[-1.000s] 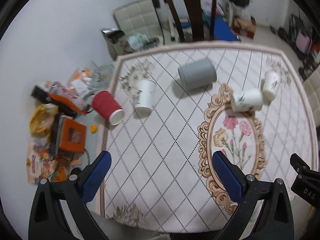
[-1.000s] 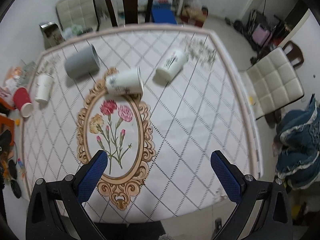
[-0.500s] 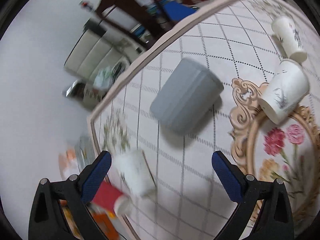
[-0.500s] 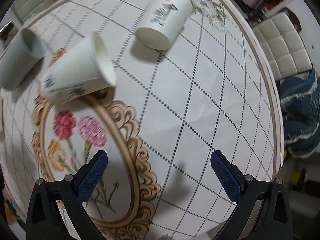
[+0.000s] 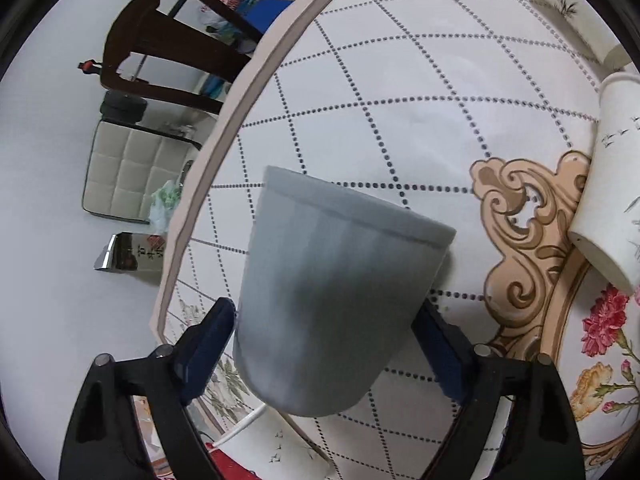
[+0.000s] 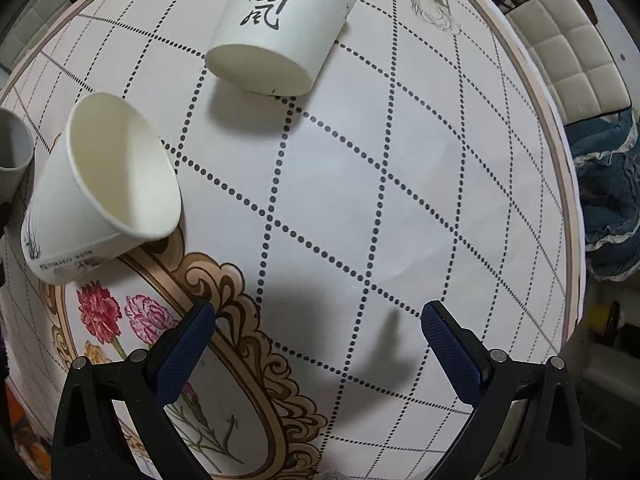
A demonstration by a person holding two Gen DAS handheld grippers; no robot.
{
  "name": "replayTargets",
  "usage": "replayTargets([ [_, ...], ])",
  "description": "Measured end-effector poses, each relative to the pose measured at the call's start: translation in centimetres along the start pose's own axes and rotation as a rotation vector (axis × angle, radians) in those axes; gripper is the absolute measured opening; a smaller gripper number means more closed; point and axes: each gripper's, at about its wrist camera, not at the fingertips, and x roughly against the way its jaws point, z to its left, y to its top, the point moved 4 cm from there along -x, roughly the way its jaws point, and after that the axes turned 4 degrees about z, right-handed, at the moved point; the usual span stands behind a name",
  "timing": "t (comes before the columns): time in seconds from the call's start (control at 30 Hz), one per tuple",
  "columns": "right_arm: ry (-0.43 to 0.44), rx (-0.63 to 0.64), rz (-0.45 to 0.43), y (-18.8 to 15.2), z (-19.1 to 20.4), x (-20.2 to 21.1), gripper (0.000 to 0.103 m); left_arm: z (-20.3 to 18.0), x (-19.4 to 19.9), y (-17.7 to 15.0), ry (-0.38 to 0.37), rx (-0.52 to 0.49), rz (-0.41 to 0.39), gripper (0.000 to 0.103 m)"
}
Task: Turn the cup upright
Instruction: 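Reach the left gripper to the grey mug lying on its side and grasp it, then lift the grey mug with the left gripper and rotate it rim-up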
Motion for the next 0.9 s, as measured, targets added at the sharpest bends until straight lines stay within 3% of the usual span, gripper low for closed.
replayTargets([
  [0.57,-0.033,-0.031,-0.031,1.6,0.8,4.6,0.103,1.6,2.7,-1.3,-0.075,0.140,-0.050,0.083],
  [0.87,-0.021,-0.013,-0.054,-0.8,0.8,5.6,0.103,1.1,4.4,-4.6,-0.142,0.268,-0.012,0.081],
  [0.9,-0.019,-0.007,-0.059,-2.4,1.1,5.9,0.103,0.9,4.6,-5.1,-0.151,0.282,-0.002,0.081],
])
